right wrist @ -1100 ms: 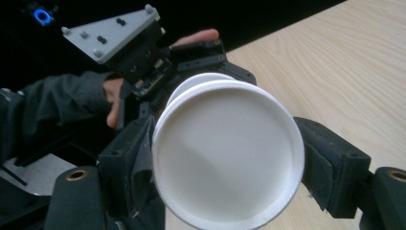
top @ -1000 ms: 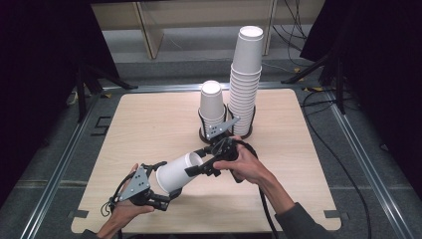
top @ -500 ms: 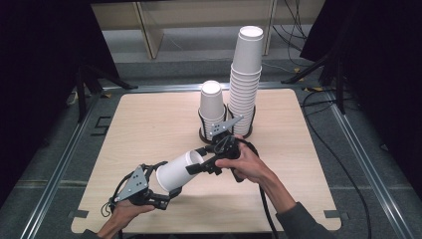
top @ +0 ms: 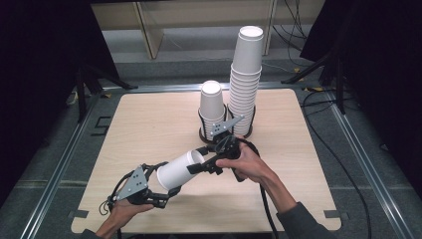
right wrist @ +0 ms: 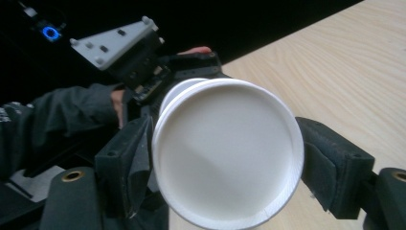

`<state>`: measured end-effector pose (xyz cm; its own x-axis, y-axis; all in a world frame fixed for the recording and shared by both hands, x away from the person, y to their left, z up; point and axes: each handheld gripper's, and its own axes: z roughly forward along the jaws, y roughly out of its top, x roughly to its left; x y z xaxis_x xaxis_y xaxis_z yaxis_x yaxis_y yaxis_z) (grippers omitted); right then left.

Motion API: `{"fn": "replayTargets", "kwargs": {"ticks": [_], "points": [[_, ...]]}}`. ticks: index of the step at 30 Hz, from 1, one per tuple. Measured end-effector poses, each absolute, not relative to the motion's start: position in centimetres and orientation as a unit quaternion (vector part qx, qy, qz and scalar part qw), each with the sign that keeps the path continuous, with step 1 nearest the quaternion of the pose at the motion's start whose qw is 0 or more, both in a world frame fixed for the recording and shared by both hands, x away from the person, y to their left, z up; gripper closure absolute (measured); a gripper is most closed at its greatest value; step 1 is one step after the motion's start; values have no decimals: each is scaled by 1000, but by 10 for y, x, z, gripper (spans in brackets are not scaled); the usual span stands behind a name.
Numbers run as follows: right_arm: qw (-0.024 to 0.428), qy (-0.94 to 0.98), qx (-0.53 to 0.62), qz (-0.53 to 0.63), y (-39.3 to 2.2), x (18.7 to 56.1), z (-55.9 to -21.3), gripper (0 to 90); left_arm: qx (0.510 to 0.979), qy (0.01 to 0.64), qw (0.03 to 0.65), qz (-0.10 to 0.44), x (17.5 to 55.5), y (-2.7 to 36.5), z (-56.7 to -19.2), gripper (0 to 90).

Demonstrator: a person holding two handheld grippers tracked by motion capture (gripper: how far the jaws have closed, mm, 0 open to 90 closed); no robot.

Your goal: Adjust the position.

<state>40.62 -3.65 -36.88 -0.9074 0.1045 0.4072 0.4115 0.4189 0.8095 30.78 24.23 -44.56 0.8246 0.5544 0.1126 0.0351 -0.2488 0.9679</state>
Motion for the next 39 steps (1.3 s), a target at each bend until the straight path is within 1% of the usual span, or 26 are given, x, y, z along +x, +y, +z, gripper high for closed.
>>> {"fn": "replayTargets", "kwargs": {"ticks": [1,3,4,6,7,8,9,11,12,13,15,20,28,30,35,38,39], "points": [[149,-830,-156,-515,-36,406,-369,231,760,196,578,223,308,242,-445,152],[130,-843,-153,-498,-35,404,-369,196,766,200,569,221,308,242,-445,155],[117,-850,-150,-492,-35,404,-368,178,766,200,571,219,309,241,-446,156],[97,-860,-143,-481,-34,401,-365,171,775,204,558,213,310,241,-446,157],[79,-868,-133,-472,-34,399,-361,167,778,204,554,214,310,241,-446,158],[79,-868,-133,-472,-34,399,-361,167,783,204,548,213,310,242,-446,158],[63,-875,-126,-463,-33,397,-359,167,786,205,545,209,310,241,-447,158],[36,-888,-107,-446,-32,394,-357,198,800,203,526,206,310,239,-448,158],[32,-894,-111,-434,-32,391,-356,197,805,202,520,202,310,238,-449,158],[10,-904,-92,-417,-30,389,-354,197,809,202,514,199,310,236,-450,159],[5,-911,-94,-402,-29,386,-354,196,819,195,504,193,310,235,-451,159],[-34,-933,-66,-353,-23,377,-354,196,828,190,493,187,308,232,-451,159],[-65,-945,-21,-319,-12,365,-355,206,844,186,472,176,309,234,-450,159],[-65,-950,-37,-303,-11,362,-356,206,847,187,465,177,309,234,-450,160],[-77,-954,4,-290,-5,360,-360,210,851,186,461,170,309,232,-451,160],[-66,-959,7,-276,-2,358,-362,212,852,185,460,170,309,231,-451,160],[-84,-958,16,-274,0,358,-364,211,858,175,450,175,310,233,-450,160]]}}
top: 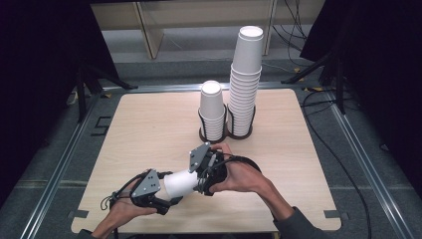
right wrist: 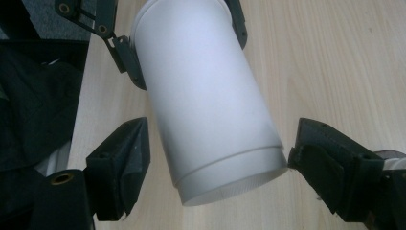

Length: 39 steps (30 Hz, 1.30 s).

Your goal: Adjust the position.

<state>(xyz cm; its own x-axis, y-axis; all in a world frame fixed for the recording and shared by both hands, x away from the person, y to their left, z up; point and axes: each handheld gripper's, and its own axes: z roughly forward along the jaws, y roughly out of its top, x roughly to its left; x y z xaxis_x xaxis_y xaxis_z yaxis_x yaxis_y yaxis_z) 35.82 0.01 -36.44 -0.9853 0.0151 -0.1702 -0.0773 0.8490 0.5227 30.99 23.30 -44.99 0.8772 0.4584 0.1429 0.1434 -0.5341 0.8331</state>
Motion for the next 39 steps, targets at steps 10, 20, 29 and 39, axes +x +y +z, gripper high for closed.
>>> {"fn": "replayTargets", "kwargs": {"ticks": [10,20,29,39], "points": [[98,958,-67,261,9,357,-371,184,852,174,467,159,307,230,-449,160],[94,963,-78,239,17,353,-380,184,854,154,473,155,305,230,-447,162],[90,965,-88,229,19,354,-385,211,849,152,482,155,304,229,-446,160],[88,965,-99,225,19,356,-387,230,847,145,489,150,306,230,-447,140]]}}
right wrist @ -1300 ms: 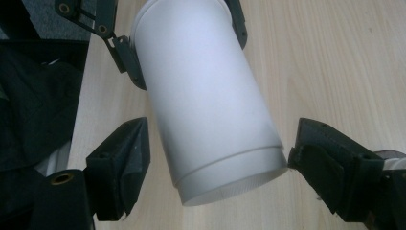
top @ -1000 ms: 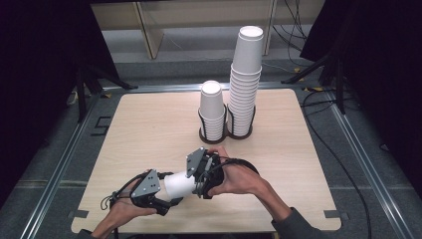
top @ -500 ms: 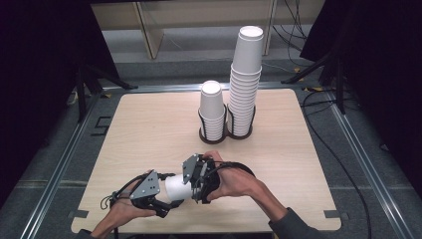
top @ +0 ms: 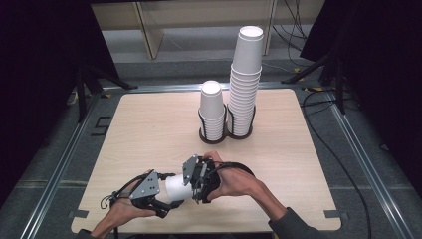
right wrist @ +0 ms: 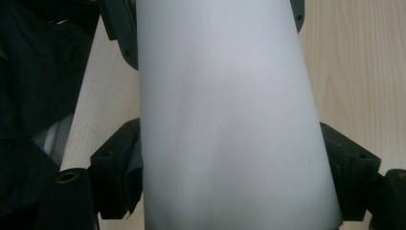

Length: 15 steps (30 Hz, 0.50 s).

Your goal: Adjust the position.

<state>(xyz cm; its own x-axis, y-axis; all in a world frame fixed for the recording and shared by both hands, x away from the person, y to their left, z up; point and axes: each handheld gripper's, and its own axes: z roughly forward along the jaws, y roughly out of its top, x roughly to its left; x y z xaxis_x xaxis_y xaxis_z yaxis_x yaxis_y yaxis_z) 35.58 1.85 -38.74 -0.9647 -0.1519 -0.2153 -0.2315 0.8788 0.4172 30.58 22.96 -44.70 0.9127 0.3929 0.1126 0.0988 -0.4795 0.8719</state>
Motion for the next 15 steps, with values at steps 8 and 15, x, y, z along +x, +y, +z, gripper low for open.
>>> {"fn": "replayTargets", "kwargs": {"ticks": [8,15], "points": [[60,958,-69,272,6,366,-384,233,794,194,561,136,312,239,-448,75],[44,942,0,334,-15,379,-374,233,747,244,606,122,316,249,-446,140]]}}
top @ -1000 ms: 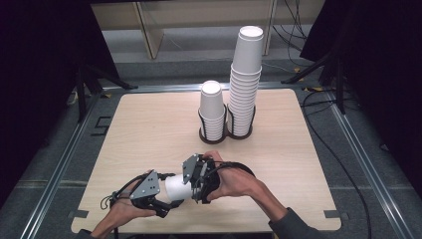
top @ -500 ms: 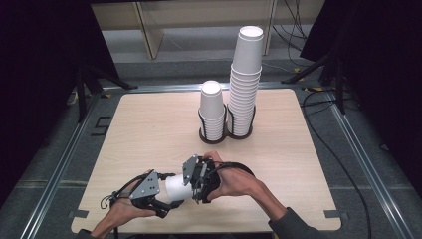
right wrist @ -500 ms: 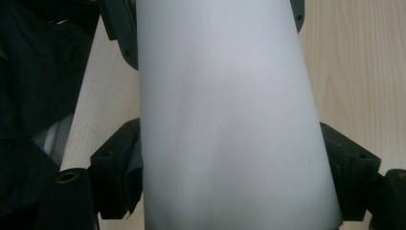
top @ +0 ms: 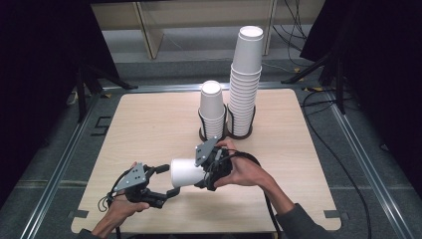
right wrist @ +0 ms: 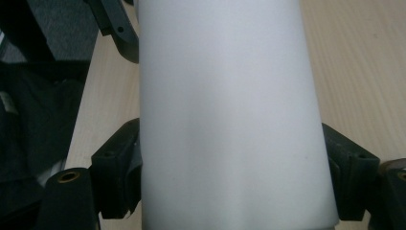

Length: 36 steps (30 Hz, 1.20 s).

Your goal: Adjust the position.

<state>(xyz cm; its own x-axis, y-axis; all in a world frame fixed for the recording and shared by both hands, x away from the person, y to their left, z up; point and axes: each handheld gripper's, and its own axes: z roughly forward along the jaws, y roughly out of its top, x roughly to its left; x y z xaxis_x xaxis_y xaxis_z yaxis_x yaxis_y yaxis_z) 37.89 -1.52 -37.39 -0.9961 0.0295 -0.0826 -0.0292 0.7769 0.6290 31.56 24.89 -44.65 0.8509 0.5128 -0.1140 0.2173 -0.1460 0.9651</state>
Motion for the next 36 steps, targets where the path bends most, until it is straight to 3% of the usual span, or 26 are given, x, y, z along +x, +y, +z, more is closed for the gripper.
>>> {"fn": "replayTargets", "kwargs": {"ticks": [6,14,25,36], "points": [[49,923,19,381,-25,384,-367,231,719,260,636,108,318,249,-449,140],[51,908,13,416,-27,387,-363,231,718,272,631,112,317,249,-449,140],[10,899,-5,438,-19,383,-367,230,699,258,658,106,314,248,-444,140],[-26,891,-11,453,-15,383,-375,230,692,249,668,114,311,246,-441,41]]}}
